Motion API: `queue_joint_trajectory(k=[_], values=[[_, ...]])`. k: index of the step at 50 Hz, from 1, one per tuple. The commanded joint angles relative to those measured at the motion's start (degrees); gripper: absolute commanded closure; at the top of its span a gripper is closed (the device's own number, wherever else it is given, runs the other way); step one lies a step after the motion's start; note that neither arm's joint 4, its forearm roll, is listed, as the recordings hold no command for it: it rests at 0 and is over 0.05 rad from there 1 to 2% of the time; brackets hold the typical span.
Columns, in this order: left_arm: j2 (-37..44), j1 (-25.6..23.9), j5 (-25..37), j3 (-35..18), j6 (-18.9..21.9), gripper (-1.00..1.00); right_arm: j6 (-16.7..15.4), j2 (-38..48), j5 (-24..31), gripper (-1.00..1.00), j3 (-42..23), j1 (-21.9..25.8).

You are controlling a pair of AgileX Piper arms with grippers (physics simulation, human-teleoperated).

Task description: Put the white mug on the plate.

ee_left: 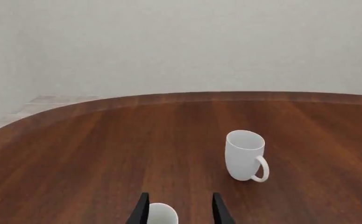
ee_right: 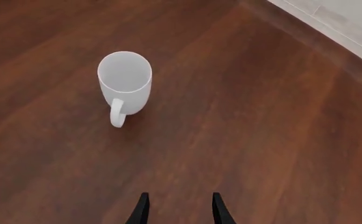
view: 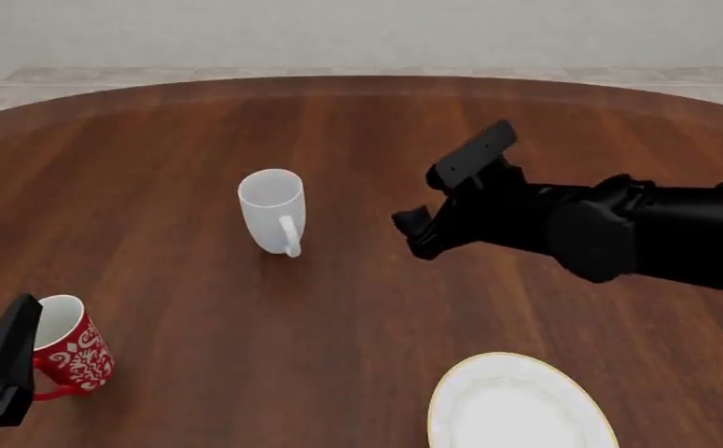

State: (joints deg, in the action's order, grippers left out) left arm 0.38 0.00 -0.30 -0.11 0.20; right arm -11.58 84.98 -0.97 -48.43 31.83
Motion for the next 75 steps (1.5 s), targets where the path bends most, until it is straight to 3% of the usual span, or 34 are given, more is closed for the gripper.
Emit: queue_joint_trajectory(k=[1,24,75], values=[[0.62,0.01,-0.63,0.04,-0.04,-1.0,1.65,4.75,-1.14,-1.0,-3.01,2.37],[0.25,0.03,-0.26,0.04,-0.03,-1.0,4.27,10.87,-2.68,-1.0,-7.96,5.65],[0.22,0.06,-0.18,-0.05,-0.01,-1.0,7.3,24.74,-6.03,-1.0,-17.09,7.03]])
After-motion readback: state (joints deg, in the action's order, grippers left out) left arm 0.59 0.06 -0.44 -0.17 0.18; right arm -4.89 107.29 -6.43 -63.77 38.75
